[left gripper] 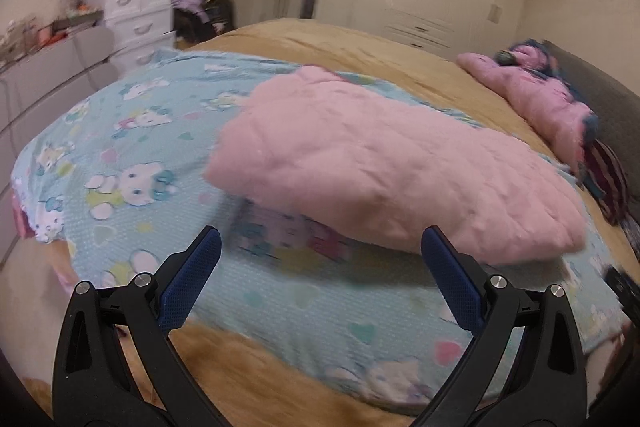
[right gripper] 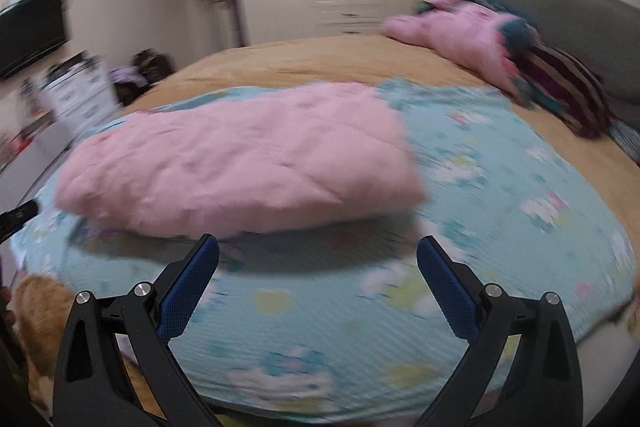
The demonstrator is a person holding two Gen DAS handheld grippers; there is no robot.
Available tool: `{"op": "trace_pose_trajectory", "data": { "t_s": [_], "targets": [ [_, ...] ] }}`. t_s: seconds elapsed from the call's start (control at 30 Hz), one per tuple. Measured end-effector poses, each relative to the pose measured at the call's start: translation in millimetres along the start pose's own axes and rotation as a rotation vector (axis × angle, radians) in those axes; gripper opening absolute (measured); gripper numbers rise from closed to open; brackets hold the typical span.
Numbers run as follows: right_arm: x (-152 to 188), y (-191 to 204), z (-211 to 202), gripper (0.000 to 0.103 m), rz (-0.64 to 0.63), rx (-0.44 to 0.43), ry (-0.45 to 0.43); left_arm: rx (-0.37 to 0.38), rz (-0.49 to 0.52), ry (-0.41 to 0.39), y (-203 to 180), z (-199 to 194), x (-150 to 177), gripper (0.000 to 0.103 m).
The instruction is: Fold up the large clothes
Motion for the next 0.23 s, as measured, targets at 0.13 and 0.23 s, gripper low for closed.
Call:
{"op": "trace_pose_trajectory", "data": {
  "t_s": [0.13, 0.23],
  "targets": [
    [32.1, -130.1, -34.7, 0.099, 0.256, 0.328, -0.021, -0.15, -0.065, 0.027, 59.3, 48.5, -36.5, 0.094],
    [81.5, -242.3, -88.2, 0.099, 0.51, 0.656, -0.04, -0.343, -0.126, 0.06, 128.4, 106.5, -74.2, 0.094]
  ]
}}
Point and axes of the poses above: each gripper's, at about its wrist camera, not at the fingertips, and z roughly the way its jaws point, y to its left, x to its underside, the point moved 3 cm from there along z, roughly the way its jaws point, and after that the axes turned 15 degrees about -x, right-handed, at the moved point
